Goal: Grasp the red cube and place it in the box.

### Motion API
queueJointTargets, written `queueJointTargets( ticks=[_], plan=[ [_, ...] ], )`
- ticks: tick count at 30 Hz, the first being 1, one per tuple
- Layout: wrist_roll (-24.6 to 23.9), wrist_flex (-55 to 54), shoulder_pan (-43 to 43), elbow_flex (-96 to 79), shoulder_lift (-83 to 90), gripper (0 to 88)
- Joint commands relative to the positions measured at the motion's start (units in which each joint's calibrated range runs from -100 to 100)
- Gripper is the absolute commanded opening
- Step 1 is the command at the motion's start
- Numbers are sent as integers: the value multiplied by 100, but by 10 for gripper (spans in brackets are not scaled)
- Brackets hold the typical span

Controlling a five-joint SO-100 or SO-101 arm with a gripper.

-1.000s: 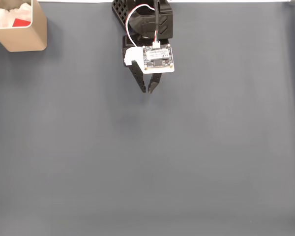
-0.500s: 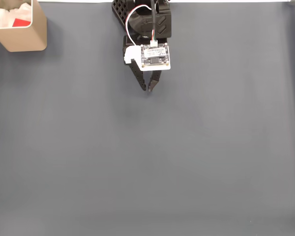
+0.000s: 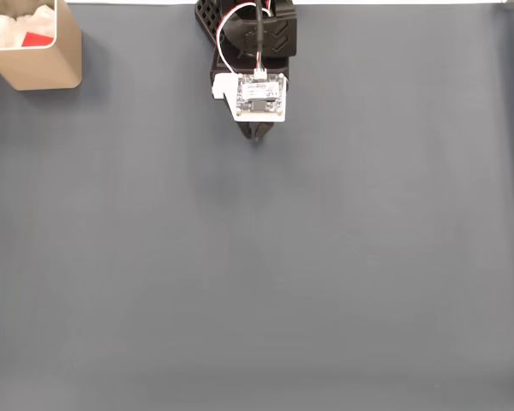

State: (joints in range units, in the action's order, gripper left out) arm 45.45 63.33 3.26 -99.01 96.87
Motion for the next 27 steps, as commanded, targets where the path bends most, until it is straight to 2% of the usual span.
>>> queueJointTargets(
  ticks=[1,16,27],
  plan=[
    [-15,315,-106,-81,165,0],
    [5,1167,-135,-81,295,2],
    [24,1167,-135,-81,295,2]
  ],
)
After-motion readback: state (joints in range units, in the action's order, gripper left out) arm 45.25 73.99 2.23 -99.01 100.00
